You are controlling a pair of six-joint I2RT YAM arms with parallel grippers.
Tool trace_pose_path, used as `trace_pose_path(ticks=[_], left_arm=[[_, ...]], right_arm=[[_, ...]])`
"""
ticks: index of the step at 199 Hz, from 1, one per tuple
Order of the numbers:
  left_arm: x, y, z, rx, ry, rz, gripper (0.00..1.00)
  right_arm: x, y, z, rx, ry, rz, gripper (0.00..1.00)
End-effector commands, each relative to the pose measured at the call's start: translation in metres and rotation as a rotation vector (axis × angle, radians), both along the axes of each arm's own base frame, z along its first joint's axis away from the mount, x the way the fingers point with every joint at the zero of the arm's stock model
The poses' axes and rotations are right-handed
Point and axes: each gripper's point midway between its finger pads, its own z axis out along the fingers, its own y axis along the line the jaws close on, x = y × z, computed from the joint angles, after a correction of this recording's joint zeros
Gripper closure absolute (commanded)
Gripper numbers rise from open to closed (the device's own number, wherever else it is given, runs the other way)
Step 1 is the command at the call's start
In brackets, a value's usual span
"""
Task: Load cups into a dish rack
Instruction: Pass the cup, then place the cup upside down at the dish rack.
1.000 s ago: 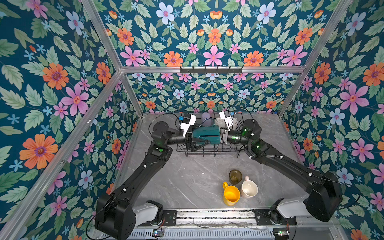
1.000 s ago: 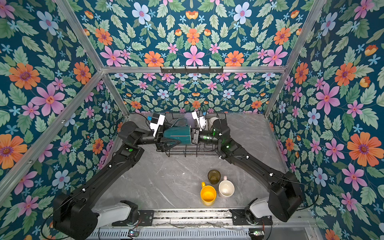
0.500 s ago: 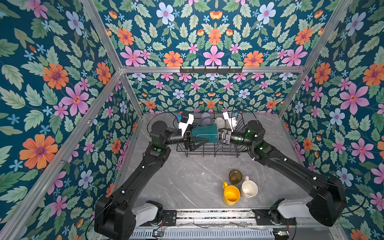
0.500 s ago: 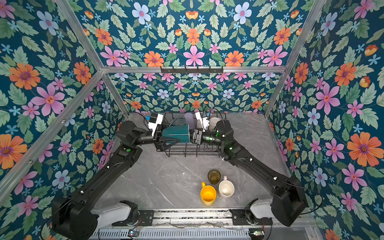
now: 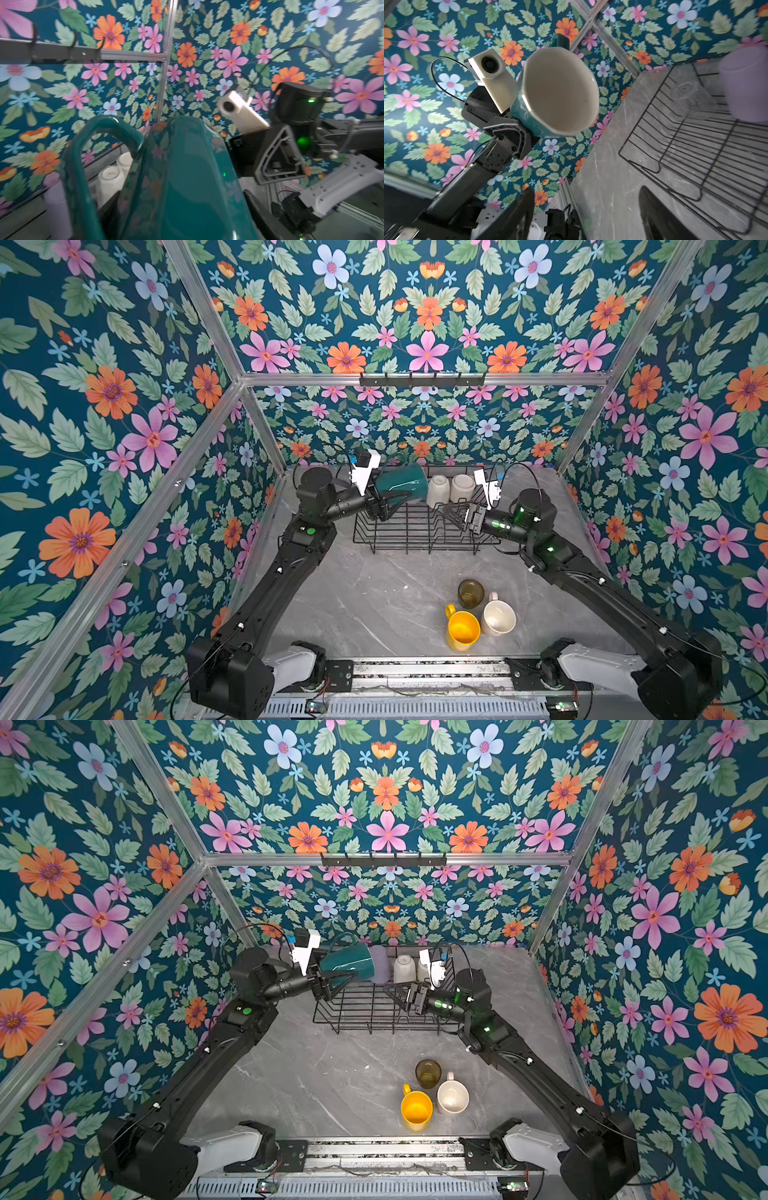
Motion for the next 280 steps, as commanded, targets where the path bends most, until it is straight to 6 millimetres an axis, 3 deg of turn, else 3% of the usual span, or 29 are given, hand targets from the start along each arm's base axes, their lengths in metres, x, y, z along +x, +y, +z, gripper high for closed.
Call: trace_pose_path(ticks=[1,32,88,148,280], left_arm=[[0.028,0.015,-0.014,0.092,0.035,0.175,1.00],[0.054,0.029,-0.032,0.173,0.163,0.317,1.00],[0.080,0.045,-0.063,0.274,0.352,0.463,1.00],[0.095,0.054,-0.090,0.380,0.455,0.553,1.00],[0.108,0.050,-0.162,0.688,0.572,0.634,1.00]], right_arm=[[0.012,-0.035,-0.036,-0.189,0.057,-0.208,0.15],[0.009,-0.067,-0.045,-0.293,0.051,-0.348,0.08],[0.008,-0.092,-0.055,-0.414,0.048,-0.440,0.05],[0.008,-0.095,-0.064,-0.446,0.057,-0.445,0.01],[0.002,-0.098,-0.080,-0.467,0.074,-0.437,0.01]])
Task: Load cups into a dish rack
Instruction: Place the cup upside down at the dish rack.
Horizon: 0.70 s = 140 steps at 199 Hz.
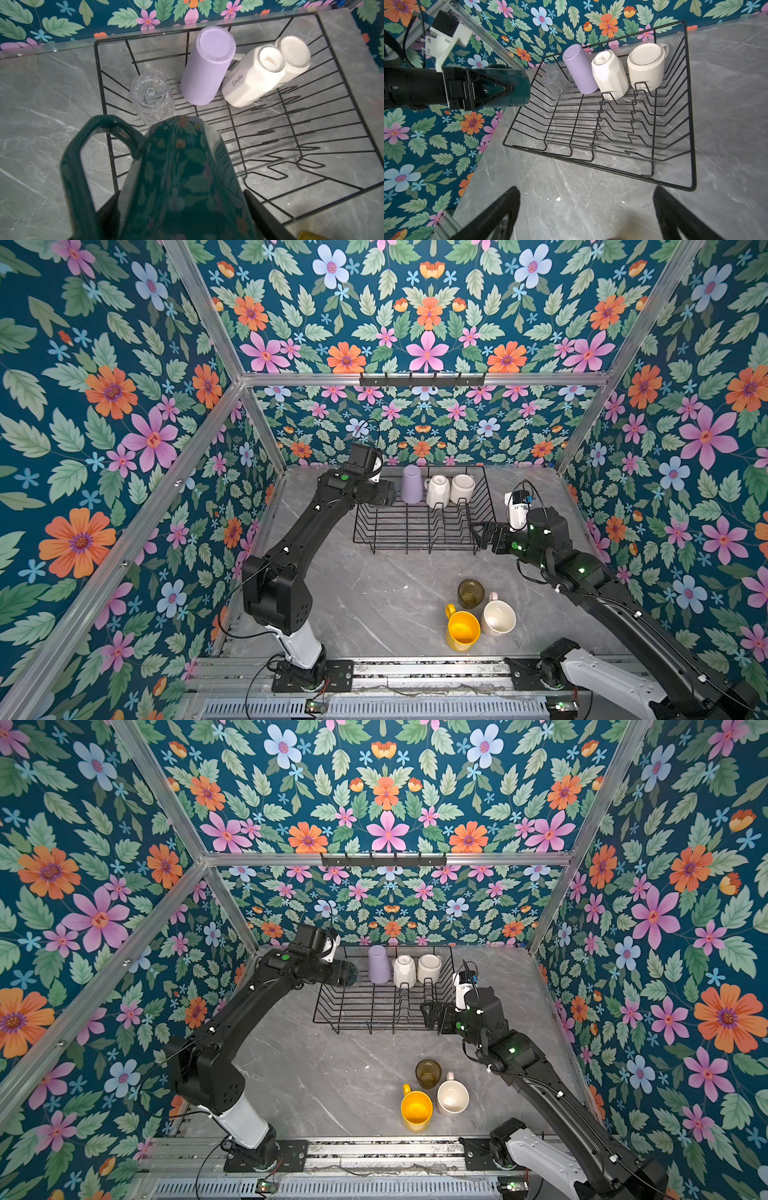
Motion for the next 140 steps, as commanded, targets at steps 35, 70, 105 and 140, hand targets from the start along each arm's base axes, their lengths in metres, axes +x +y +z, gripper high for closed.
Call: trace_pose_path(ticks=[35,70,105,140], left_arm=[[0.005,0.001,-0.020,0.105,0.023,0.004,1.00],[0.007,0.006,-0.037,0.157,0.057,0.022,1.00],[0.009,0.007,-0.056,0.182,0.092,0.022,1.00],[0.012,0.004,-0.074,0.198,0.128,0.011,1.00]], right_arm=[[0.001,-0.001,0.002,0.001,-0.012,-0.004,0.01],[0.000,-0.001,-0.001,0.004,-0.007,-0.007,0.01],[0.000,-0.001,-0.003,0.009,-0.001,-0.005,0.01],[-0.002,-0.001,-0.005,0.007,0.003,-0.005,0.01]])
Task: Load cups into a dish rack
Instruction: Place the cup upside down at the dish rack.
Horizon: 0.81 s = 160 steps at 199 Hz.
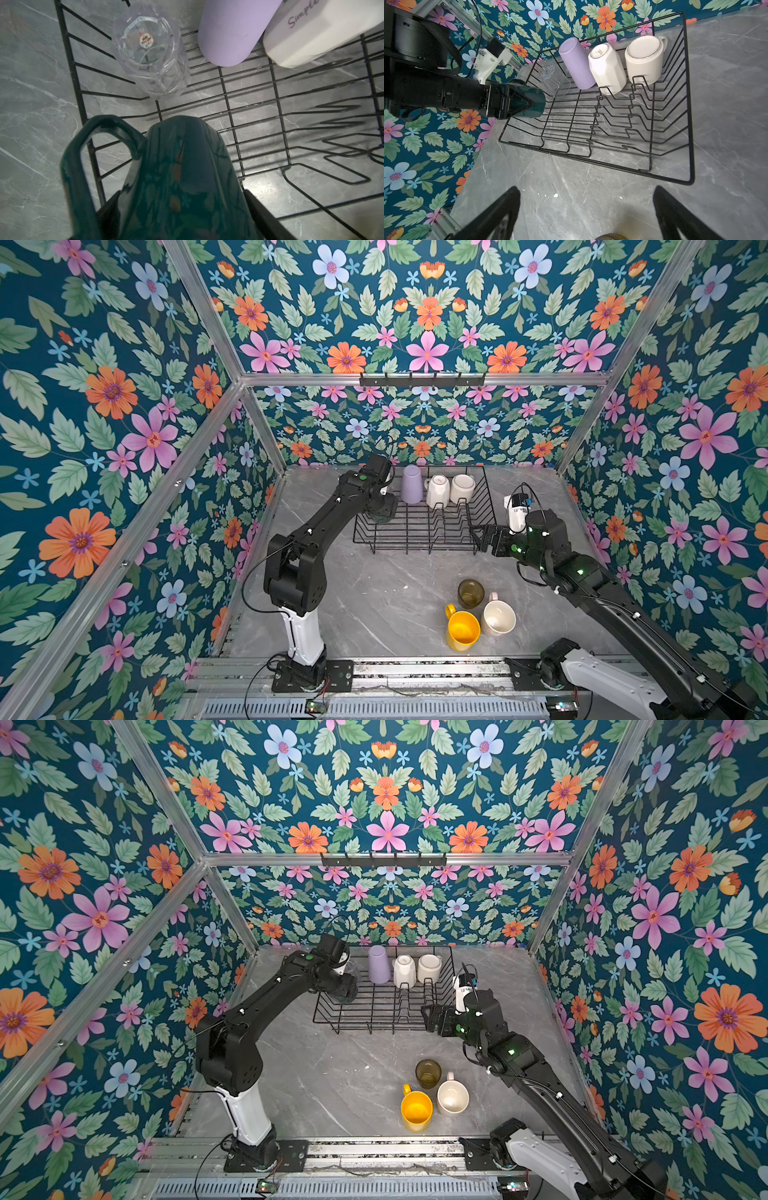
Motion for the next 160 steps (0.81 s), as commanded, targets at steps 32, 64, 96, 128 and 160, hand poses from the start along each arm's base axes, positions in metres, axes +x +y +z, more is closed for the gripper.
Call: trace_pose_path(ticks=[32,64,96,128,160], left_arm=[[0.010,-0.001,-0.017,0.034,0.007,-0.006,1.00],[0.012,0.000,-0.030,0.054,0.028,-0.004,1.00],[0.014,0.003,-0.041,0.078,0.045,0.002,1.00],[0.016,0.003,-0.051,0.091,0.059,0.005,1.00],[0.017,0.002,-0.060,0.098,0.075,0.005,0.93]], right_arm=[[0.000,0.000,0.001,0.016,-0.007,-0.006,0.01],[0.001,0.001,0.000,0.019,-0.003,-0.007,0.01],[0.001,0.001,-0.002,0.017,0.002,-0.005,0.01],[0.002,0.002,-0.002,0.020,0.001,-0.005,0.01],[0.001,0.002,-0.003,0.018,0.005,-0.003,0.01]])
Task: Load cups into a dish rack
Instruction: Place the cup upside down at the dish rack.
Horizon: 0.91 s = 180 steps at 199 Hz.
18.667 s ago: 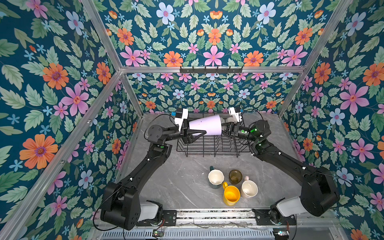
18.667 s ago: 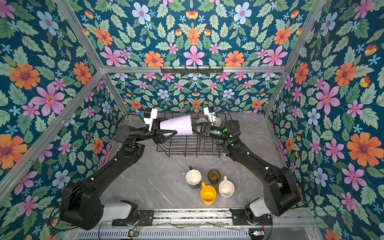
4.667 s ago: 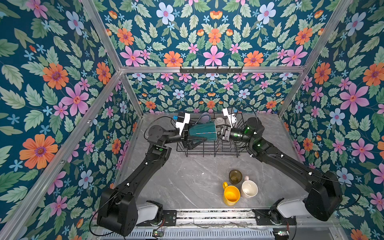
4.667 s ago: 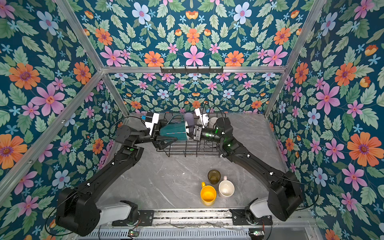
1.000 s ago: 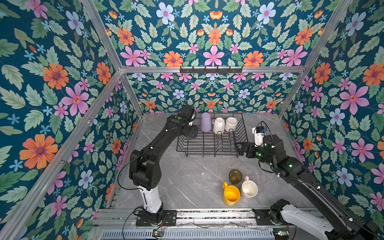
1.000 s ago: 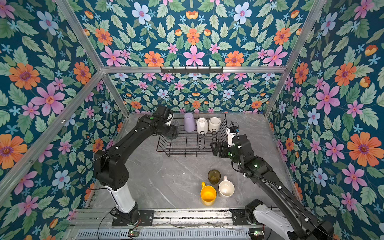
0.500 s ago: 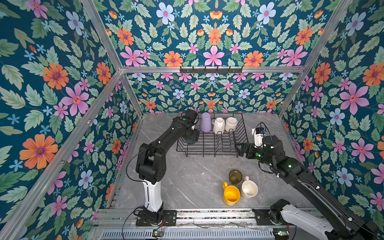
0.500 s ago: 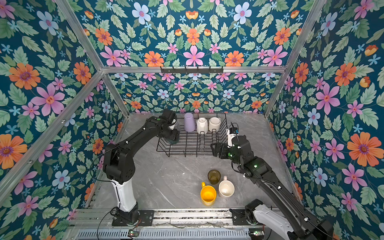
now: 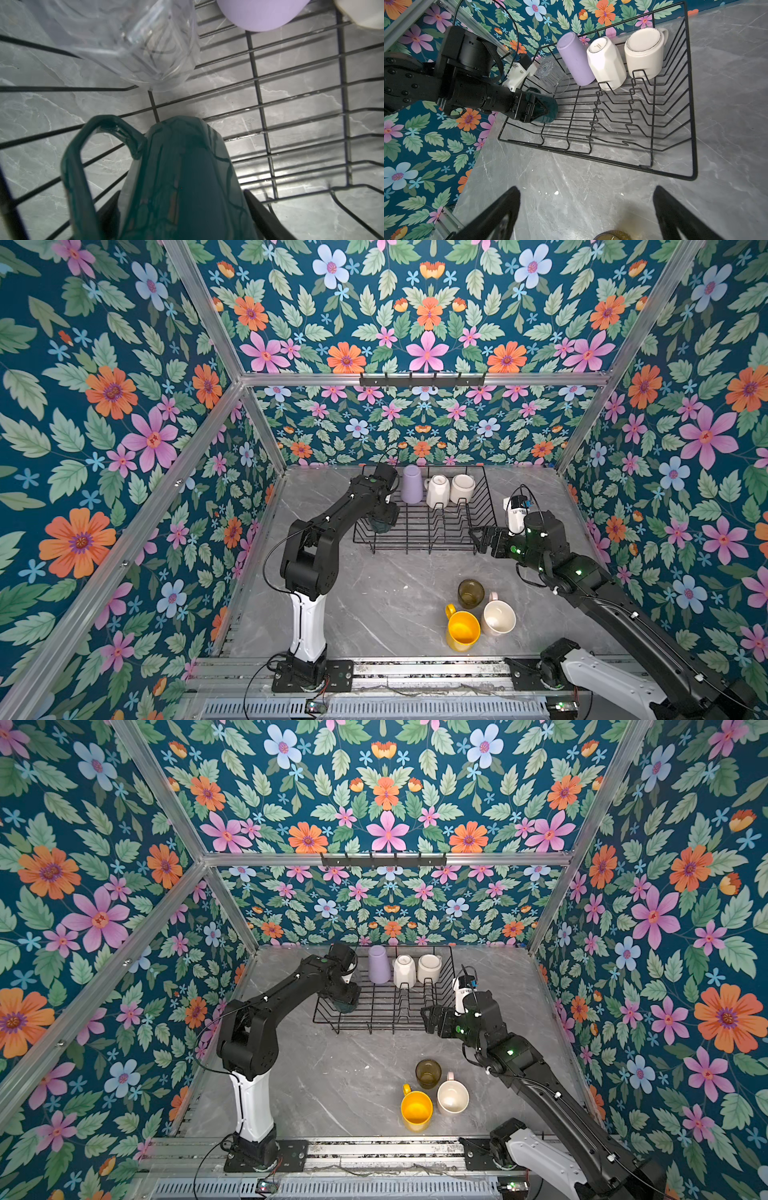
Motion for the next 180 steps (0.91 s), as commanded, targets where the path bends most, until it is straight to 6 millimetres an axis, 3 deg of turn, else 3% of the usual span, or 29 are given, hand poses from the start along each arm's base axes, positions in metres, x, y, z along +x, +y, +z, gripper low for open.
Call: trace_pose_path(ticks=[1,24,69,102,180], left_arm=[[0.007,-0.001,0.001,0.006,-0.025,0.002,0.93],[0.008,0.000,-0.004,0.013,-0.013,0.004,0.79],[0.008,0.001,-0.009,0.023,-0.004,0.008,0.40],[0.008,0.005,-0.010,0.043,-0.007,0.008,0.21],[0.007,0.006,-0.007,0.044,-0.017,0.001,0.01]], right_arm=[[0.003,0.001,0.004,0.009,-0.018,-0.002,0.01],[0.003,0.001,0.004,0.009,-0.015,-0.003,0.01],[0.003,0.002,0.003,0.011,-0.014,-0.002,0.01],[0.004,0.002,0.002,0.011,-0.010,-0.002,0.01],[0.004,0.003,0.000,0.016,-0.004,-0.001,0.01]])
